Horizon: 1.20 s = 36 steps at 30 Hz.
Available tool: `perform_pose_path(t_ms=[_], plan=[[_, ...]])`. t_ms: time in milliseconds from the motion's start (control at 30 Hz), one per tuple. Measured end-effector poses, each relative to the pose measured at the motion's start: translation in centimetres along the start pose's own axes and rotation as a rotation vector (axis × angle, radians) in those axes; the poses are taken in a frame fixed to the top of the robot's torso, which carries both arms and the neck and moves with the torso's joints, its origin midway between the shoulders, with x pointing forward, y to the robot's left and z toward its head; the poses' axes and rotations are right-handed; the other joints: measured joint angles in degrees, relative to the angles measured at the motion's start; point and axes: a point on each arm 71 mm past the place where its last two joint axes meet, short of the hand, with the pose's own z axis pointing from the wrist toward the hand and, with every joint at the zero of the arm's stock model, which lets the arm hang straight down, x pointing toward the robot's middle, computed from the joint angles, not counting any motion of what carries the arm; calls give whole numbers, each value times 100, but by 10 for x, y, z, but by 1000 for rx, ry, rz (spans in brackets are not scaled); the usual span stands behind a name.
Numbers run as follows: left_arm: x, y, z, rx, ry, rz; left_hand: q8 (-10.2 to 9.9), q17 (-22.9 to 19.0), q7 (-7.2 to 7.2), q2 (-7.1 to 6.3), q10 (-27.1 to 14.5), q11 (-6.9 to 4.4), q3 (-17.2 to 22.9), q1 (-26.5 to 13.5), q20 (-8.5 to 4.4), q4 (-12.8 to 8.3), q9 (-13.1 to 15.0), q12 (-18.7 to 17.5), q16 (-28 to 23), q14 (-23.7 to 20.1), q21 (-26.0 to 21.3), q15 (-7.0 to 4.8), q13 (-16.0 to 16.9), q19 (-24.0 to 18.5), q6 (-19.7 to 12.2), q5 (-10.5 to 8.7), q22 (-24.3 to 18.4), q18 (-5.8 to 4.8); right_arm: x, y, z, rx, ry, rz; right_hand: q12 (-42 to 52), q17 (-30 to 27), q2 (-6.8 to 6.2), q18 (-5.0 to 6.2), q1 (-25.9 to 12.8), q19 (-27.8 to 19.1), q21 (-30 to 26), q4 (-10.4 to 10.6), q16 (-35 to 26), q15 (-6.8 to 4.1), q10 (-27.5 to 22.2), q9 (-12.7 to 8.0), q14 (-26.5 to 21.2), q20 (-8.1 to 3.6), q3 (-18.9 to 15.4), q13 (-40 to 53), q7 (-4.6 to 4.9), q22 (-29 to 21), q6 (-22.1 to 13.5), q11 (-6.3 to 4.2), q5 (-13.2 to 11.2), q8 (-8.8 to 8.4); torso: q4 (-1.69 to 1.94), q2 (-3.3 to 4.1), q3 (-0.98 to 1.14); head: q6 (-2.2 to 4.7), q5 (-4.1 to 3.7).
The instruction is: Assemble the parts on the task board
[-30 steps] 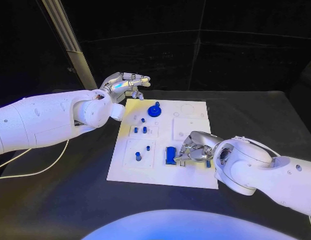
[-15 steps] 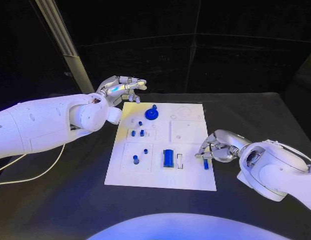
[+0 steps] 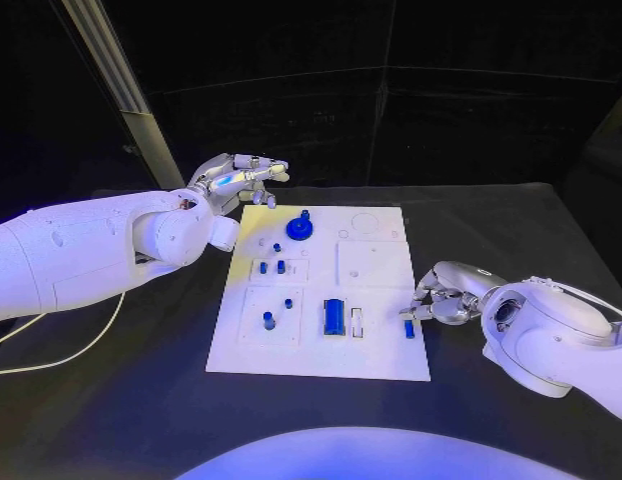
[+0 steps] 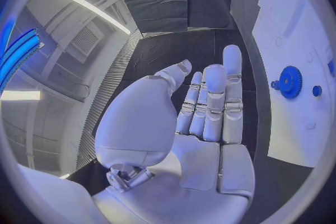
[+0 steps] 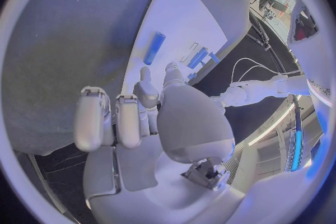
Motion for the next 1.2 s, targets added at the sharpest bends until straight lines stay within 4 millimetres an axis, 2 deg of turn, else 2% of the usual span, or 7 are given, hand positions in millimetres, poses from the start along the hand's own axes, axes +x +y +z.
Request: perform_pose_path(t_ms=[567, 933, 1200], plan=[[0, 0, 0, -1, 0, 3, 0, 1, 0, 0, 0, 0, 0, 0, 0, 0, 0, 0, 0, 0, 0, 0, -4, 0, 0, 0, 1, 0, 8, 9, 7, 24, 60, -117, 38, 0, 0, 0, 0, 23, 22, 56, 0, 0, 34, 117, 0, -23, -56, 50, -54, 57, 129, -33, -87, 55, 13, -4, -7, -41, 30], [-1, 0, 0, -1, -1, 3, 0, 1, 0, 0, 0, 0, 0, 0, 0, 0, 0, 0, 0, 0, 0, 0, -3, 0, 0, 0, 2, 0, 10, 21, 13, 4, 72, -177, 38, 0, -69, 0, 376, 22, 44, -148, 21, 0, 42, 233, 0, -22, -58, 80, -48, 91, 156, -41, -87, 104, 21, -7, -12, -53, 35], [-1, 0, 0, -1, -1, 4, 0, 1, 0, 0, -21, -21, 16, 0, 0, -16, 0, 0, 0, 0, 0, 0, -3, 0, 0, 0, 2, 0, 13, 33, 17, -26, 61, -226, 38, 0, -6, 0, 593, 22, 44, -288, 21, 0, 42, 275, 0, -22, 4, 87, -40, 90, 167, -41, -87, 71, 35, -6, -13, -64, 12]])
